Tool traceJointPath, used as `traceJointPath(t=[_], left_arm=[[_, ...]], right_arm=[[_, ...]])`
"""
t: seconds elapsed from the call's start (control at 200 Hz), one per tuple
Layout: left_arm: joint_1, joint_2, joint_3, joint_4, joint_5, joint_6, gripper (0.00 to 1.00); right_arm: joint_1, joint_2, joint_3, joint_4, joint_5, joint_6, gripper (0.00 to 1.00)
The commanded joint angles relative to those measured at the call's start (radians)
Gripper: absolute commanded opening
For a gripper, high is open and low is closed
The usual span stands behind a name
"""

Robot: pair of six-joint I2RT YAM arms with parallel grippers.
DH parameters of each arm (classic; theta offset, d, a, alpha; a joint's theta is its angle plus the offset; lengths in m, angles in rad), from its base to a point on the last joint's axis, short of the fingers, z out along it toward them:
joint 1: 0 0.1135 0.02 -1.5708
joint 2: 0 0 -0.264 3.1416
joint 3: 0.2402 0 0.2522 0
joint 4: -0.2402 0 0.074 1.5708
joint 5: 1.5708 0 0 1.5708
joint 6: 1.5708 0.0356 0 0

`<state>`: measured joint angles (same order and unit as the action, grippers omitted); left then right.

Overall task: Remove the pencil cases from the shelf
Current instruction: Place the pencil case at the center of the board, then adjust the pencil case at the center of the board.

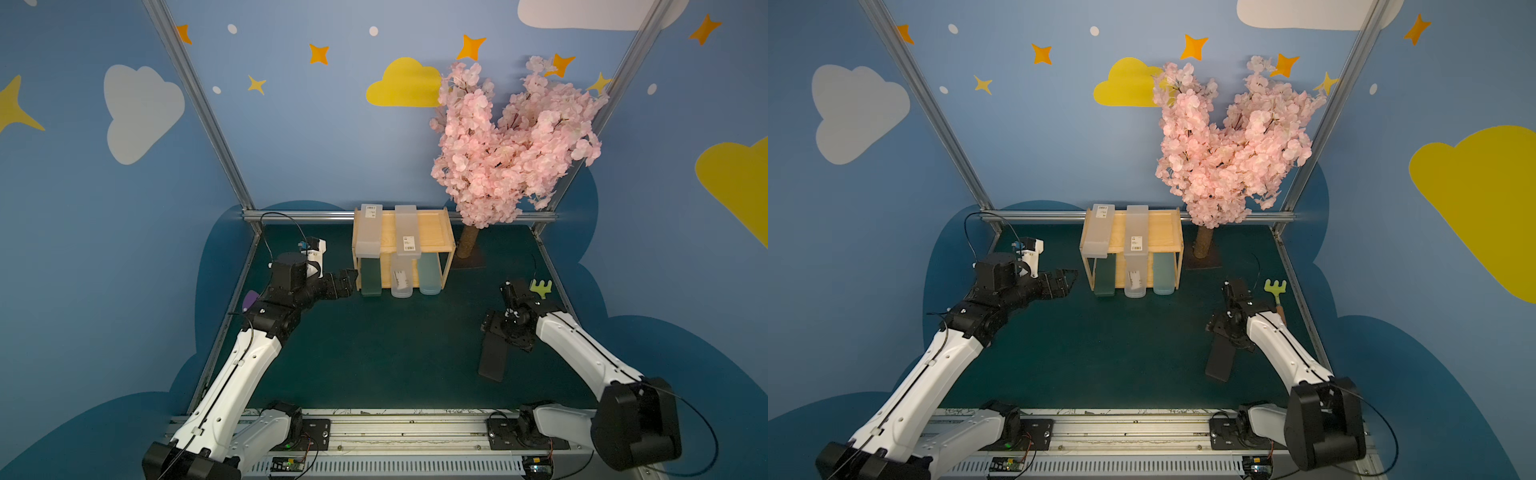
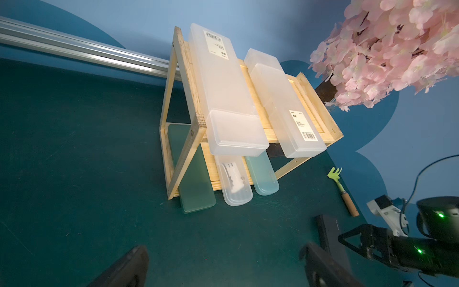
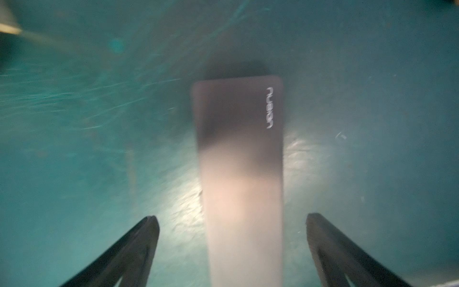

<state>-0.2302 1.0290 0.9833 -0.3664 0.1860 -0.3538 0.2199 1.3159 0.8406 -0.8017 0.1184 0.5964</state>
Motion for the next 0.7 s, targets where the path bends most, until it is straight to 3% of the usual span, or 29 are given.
traceJointPath(t=[0.0,0.155,0.696], left_arm=[[-0.001,-0.001,0.005,-0.010,-0.011,0.036,1.00],[-0.003,0.006,0.003,-0.014,-0.022,0.050,1.00],[-0.002,0.018,0.000,-0.025,-0.039,0.073,1.00]], right_arm=[[-0.030,0.144,0.106,-0.111,-0.027,-0.095,0.98],[-0.005,0.256,0.159,-0.111,-0.046,-0.121,0.98],[-0.004,0.263,0.043,-0.042,-0.053,-0.132,0.98]])
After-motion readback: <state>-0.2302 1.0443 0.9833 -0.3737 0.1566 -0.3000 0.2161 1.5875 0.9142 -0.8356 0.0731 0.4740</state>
